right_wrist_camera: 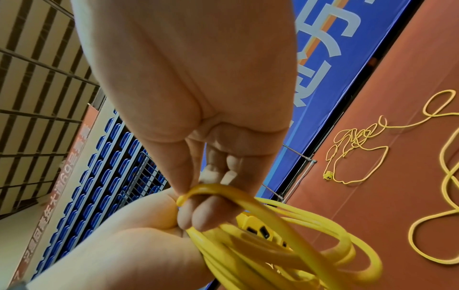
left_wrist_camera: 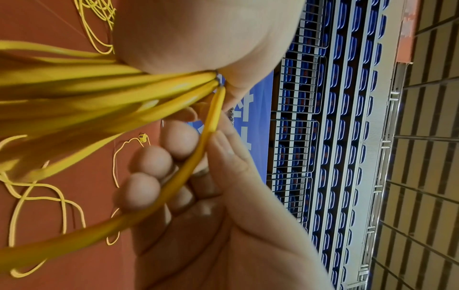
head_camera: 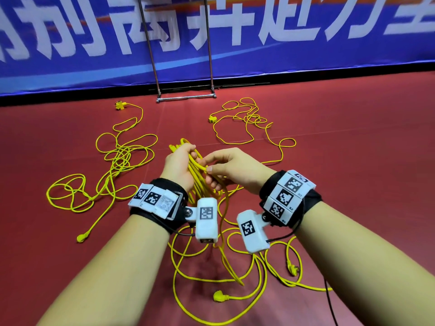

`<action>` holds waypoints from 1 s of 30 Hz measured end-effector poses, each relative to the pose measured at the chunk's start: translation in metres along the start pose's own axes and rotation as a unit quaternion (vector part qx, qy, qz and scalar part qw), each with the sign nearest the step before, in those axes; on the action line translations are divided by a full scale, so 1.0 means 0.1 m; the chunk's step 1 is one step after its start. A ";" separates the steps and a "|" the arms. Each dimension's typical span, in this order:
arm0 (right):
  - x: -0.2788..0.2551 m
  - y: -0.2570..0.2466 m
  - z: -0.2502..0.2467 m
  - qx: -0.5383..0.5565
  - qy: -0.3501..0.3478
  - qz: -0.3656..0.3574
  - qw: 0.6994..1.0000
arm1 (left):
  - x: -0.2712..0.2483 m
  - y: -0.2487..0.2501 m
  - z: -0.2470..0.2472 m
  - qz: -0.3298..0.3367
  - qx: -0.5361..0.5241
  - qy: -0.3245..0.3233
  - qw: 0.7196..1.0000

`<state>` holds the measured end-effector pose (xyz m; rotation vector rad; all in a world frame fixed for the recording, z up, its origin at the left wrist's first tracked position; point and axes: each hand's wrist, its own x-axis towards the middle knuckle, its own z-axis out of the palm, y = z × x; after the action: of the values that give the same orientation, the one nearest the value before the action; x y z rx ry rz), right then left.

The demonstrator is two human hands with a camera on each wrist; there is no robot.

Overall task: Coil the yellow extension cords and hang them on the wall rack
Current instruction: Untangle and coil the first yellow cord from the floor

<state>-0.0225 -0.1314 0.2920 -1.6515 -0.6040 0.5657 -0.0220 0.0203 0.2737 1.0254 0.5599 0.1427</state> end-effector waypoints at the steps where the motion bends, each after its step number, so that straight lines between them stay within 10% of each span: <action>1: 0.00 0.00 0.00 0.003 0.001 -0.007 1.000 | -0.01 0.00 0.00 -0.001 0.005 -0.004 1.000; 18: 0.03 0.30 -0.18 -0.091 -0.052 0.007 0.994 | 0.01 0.30 -0.14 0.025 -0.148 -0.005 0.989; 30: 0.00 0.93 -0.71 -0.351 0.100 0.101 0.925 | -0.05 0.75 -0.42 0.097 -0.221 0.025 0.970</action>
<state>0.0318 -0.1955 0.2110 -2.4383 -0.5147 0.3267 -0.0363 0.0898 0.3223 0.6403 0.4458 0.4479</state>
